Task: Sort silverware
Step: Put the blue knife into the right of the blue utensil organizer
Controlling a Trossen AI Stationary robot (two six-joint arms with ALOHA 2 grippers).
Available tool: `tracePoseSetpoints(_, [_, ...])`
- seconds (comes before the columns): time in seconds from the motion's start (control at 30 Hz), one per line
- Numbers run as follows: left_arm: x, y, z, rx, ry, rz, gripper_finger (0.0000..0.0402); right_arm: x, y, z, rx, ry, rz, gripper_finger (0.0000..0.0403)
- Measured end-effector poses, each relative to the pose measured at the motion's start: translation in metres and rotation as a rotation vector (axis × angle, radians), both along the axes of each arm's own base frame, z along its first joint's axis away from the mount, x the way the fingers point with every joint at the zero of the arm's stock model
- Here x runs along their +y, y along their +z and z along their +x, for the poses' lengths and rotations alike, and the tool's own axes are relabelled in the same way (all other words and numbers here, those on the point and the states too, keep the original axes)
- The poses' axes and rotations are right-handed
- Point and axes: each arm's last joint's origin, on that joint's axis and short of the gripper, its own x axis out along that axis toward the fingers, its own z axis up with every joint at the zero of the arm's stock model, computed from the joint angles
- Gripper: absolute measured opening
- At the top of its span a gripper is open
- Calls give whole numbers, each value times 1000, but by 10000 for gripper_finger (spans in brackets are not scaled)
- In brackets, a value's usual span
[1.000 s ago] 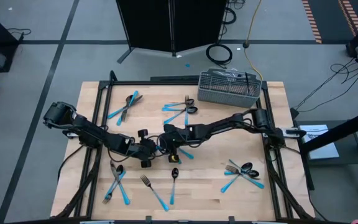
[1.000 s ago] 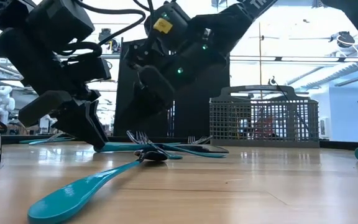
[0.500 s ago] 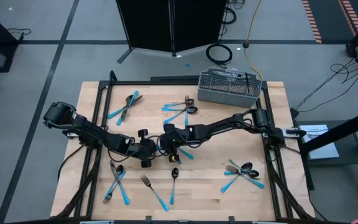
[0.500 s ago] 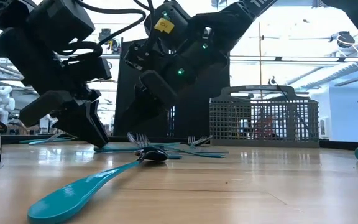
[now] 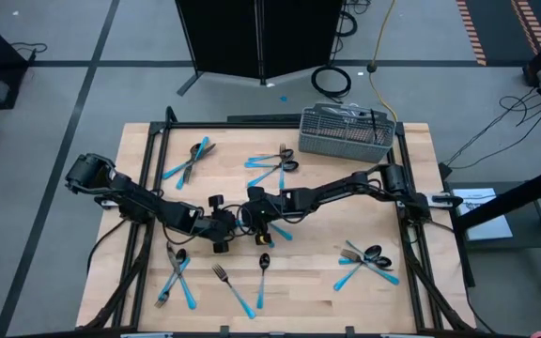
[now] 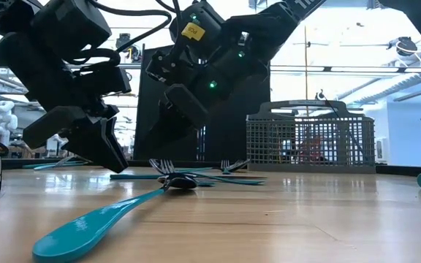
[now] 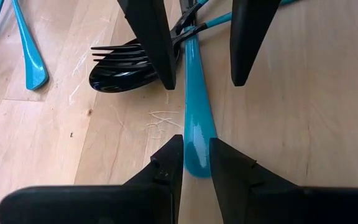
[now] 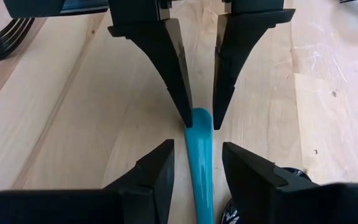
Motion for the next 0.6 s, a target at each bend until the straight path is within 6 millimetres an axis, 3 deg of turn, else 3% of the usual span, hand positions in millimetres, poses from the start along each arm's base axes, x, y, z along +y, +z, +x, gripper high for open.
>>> tracePoseSetpoints(0.37, [0,0,0,0,0,-3,75,0,0,0,0,2,1,132])
tracePoseSetpoints(0.6, [0,0,0,-3,-1,-11,75,0,-27,3,38,2,-2,132])
